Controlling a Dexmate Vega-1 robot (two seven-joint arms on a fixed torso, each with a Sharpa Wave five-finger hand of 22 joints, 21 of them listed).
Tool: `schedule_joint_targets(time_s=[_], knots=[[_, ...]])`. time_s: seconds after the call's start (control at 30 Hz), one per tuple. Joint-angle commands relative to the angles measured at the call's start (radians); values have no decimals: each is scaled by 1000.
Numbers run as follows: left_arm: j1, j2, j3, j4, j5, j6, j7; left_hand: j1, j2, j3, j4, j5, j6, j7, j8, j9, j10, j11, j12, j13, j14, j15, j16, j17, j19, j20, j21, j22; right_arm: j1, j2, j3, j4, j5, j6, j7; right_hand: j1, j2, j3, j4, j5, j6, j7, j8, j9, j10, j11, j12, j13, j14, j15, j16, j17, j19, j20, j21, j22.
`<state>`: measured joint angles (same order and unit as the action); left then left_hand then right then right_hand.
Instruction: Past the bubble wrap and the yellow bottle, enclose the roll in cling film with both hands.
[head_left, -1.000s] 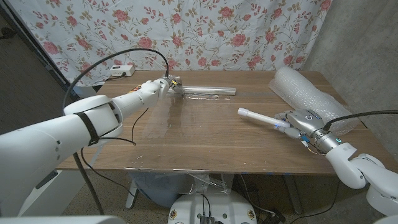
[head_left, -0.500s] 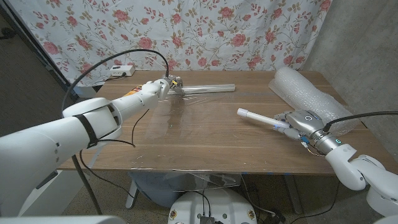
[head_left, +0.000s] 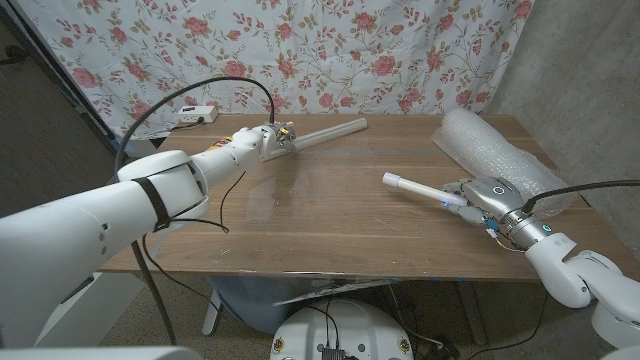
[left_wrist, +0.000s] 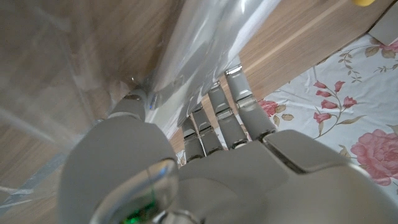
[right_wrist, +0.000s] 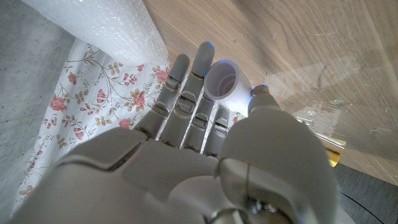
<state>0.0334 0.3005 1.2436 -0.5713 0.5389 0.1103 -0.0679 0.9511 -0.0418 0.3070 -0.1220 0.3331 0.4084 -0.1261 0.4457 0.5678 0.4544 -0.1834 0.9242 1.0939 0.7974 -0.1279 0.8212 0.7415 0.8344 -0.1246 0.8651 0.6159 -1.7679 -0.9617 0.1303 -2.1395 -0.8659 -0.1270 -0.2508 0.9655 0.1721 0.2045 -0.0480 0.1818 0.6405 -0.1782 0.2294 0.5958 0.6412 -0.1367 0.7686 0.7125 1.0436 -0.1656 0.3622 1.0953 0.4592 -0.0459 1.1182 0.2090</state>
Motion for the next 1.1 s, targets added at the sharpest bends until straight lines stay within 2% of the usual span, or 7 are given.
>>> schedule_joint_targets(time_s=[0.03, 0.27, 0.5, 0.6, 0.7, 1.0, 1.1], knots=[[21, 35, -2, -81, -28, -2, -39, 580, 130, -61, -52, 64, 19, -7, 57, 80, -6, 9, 75, 109, 105, -71, 48, 288, -41, 9, 97, 62, -4, 9, 7, 12, 1, 16, -15, 0, 9, 344, 73, 5, 38, -29, 0, 5, 70, -62, -3, 4, 4, -64, -3, 1, -6, -123, 10, -2], [93, 147, -55, -303, -11, 57, 29, 582, 130, -92, -34, 118, 29, 1, 128, 171, -16, 20, 112, 130, 87, -70, 70, 312, -116, 13, 170, 107, -10, 15, 11, 10, -2, 17, -21, -2, 9, 345, 72, 5, 37, -28, -3, 5, 72, -62, -4, 8, 6, -64, -6, 3, -10, -124, 18, -7], [173, 226, -120, -478, 26, 69, 137, 611, 158, -122, -39, 113, 36, 17, 193, 253, -28, 49, 110, 100, 24, -57, 105, 324, -192, 33, 245, 141, -20, 25, 24, 6, -4, 27, -35, -3, 8, 346, 71, 5, 40, -28, -4, 7, 73, -61, -7, 9, 6, -64, -9, 5, -14, -124, 26, -11], [206, 246, -167, -520, -1, 46, 162, 635, 167, -128, -42, 125, 92, 40, 258, 308, -13, 52, 118, 99, 7, -37, 144, 344, -210, 44, 284, 145, -21, 30, 26, 4, -6, 30, -39, -4, 9, 346, 71, 5, 39, -28, -5, 7, 73, -63, -8, 9, 7, -64, -10, 6, -14, -124, 29, -12], [231, 269, -186, -564, 21, 36, 190, 643, 170, -127, -41, 137, 113, 40, 288, 337, -8, 54, 129, 108, 4, -29, 162, 356, -210, 46, 297, 141, -21, 34, 25, 2, -10, 29, -38, -5, 8, 347, 70, 5, 39, -28, -6, 7, 75, -61, -10, 9, 7, -64, -12, 7, -17, -125, 34, -14], [326, 317, -290, -659, -9, -33, 291, 638, 185, -147, -27, 129, 93, 55, 337, 407, -37, 60, 116, 84, -59, -36, 175, 338, -268, 46, 347, 144, -32, 48, 33, -6, -17, 33, -44, -6, 8, 349, 69, 5, 39, -28, -8, 8, 76, -61, -14, 11, 8, -64, -17, 7, -20, -125, 42, -17], [364, 326, -351, -684, -71, -77, 322, 643, 198, -137, -29, 116, 118, 63, 341, 390, -43, 59, 122, 92, -81, -1, 197, 352, -300, 49, 331, 119, -37, 51, 40, -10, -20, 35, -43, -7, 8, 349, 68, 5, 39, -28, -9, 9, 77, -63, -17, 9, 10, -64, -17, 10, -22, -125, 47, -18]])
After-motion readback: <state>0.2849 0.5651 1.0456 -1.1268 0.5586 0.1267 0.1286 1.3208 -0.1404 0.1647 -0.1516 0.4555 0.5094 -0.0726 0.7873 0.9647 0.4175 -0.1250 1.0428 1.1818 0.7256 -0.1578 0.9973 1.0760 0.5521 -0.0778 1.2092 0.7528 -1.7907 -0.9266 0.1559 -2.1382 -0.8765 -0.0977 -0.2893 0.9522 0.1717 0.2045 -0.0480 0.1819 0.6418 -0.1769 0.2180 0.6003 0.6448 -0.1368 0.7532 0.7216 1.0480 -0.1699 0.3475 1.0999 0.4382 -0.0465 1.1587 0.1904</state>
